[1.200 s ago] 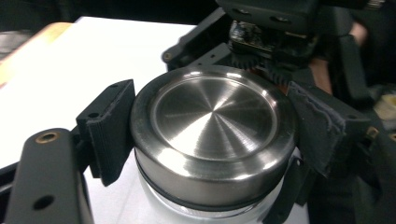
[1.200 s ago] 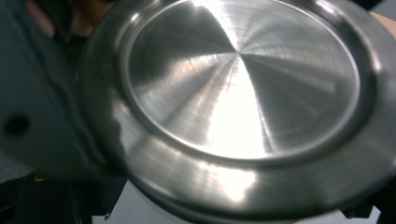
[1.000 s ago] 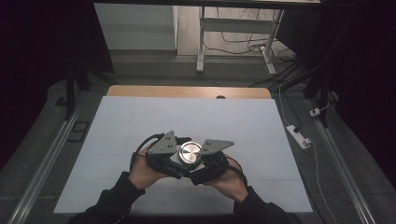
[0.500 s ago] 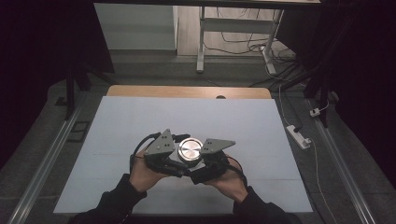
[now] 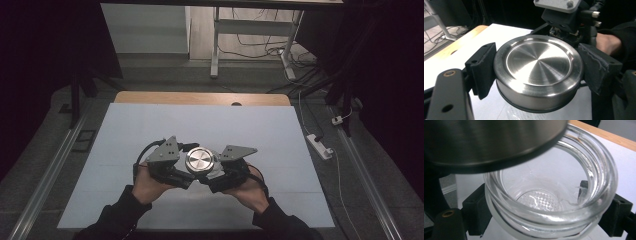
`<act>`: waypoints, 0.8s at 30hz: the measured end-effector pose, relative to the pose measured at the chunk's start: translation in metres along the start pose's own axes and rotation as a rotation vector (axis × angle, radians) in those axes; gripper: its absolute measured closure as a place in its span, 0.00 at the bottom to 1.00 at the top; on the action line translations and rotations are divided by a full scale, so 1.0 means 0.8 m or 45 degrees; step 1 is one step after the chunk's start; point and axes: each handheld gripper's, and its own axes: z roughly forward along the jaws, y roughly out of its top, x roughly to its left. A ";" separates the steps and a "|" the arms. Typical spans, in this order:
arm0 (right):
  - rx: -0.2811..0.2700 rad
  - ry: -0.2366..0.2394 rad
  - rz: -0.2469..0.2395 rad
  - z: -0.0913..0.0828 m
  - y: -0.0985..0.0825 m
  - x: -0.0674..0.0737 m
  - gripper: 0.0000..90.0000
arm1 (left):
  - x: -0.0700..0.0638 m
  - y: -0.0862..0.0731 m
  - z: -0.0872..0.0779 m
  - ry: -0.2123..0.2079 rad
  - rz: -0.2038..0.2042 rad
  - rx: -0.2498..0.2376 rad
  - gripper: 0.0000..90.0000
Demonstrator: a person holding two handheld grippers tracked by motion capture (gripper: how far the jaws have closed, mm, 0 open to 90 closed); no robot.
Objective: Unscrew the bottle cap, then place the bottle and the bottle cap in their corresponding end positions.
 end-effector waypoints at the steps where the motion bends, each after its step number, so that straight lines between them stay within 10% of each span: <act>1: 0.000 0.000 0.000 0.000 0.000 0.000 0.16 | 0.000 0.000 0.000 0.000 0.000 0.000 0.23; 24: 0.010 -0.080 0.033 -0.001 -0.004 -0.028 0.16 | 0.006 -0.010 -0.003 -0.042 -0.058 -0.004 0.23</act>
